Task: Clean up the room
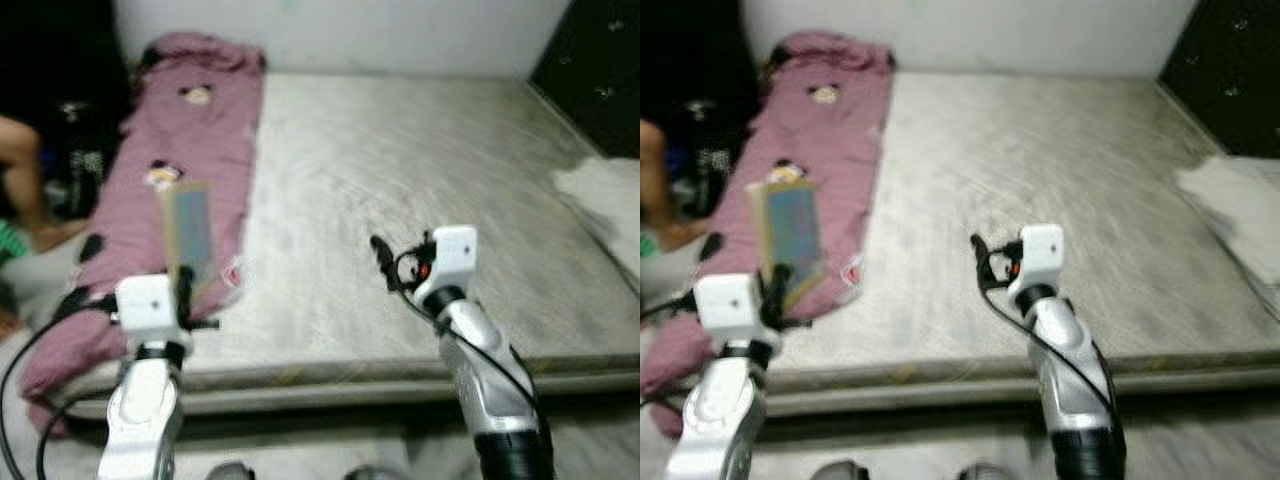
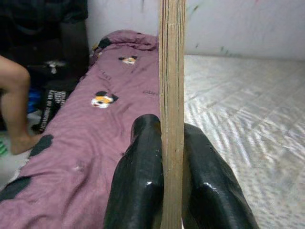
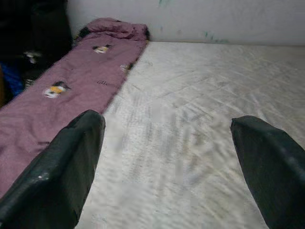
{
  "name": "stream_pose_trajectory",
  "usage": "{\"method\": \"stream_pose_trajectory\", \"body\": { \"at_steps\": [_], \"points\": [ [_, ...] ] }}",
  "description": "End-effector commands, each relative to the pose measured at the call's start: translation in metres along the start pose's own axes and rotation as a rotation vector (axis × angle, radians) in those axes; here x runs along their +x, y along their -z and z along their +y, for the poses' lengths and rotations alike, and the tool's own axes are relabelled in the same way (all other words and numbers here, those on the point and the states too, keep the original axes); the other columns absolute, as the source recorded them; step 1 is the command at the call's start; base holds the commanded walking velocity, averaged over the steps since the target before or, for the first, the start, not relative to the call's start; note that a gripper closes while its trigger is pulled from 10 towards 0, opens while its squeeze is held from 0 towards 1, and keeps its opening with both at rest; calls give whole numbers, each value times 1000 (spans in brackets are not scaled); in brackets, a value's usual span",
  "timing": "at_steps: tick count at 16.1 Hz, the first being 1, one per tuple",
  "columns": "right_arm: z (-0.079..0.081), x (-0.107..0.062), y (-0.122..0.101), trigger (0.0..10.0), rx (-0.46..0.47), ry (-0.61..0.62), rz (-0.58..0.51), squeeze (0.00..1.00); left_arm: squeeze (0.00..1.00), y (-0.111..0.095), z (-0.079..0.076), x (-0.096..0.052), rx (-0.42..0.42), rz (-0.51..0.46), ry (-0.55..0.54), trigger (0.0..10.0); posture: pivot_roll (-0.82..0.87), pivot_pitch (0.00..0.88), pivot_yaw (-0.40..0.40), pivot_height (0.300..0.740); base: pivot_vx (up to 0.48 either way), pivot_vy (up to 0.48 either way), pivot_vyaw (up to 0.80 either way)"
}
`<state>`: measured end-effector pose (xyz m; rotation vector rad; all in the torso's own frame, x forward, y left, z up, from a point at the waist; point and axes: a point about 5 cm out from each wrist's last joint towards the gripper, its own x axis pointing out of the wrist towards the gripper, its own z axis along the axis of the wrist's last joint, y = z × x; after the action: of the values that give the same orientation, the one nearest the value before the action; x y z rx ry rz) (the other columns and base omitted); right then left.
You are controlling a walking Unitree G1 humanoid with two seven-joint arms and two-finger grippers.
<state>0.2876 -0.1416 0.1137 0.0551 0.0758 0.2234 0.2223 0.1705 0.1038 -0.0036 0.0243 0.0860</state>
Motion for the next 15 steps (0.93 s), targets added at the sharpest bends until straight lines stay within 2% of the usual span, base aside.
{"method": "stream_pose_trajectory", "body": {
  "at_steps": [1, 3, 7, 15],
  "points": [
    [-8, -2, 0, 10000, -7, 23, 6, 0, 0, -9, -8, 2, -6, -46, 23, 10000, -52, 24, -13, 740, 0, -266, 0],
    [-9, -1, 0, 10000, -8, 23, 8, 0, 0, -9, -8, 3, -5, -44, 23, 10000, -52, 23, -13, 740, 0, 0, 0],
    [-9, -1, 0, 10000, -10, 28, 9, 0, 0, -9, -9, 4, -11, -45, 30, 10000, -55, 22, -13, 740, 0, -399, 0],
    [-9, -1, 1, 10000, -13, 25, 11, 0, 0, -12, -8, 7, -13, -77, 8, 10000, -54, 16, -13, 740, 0, 0, 0]
  ]
}}
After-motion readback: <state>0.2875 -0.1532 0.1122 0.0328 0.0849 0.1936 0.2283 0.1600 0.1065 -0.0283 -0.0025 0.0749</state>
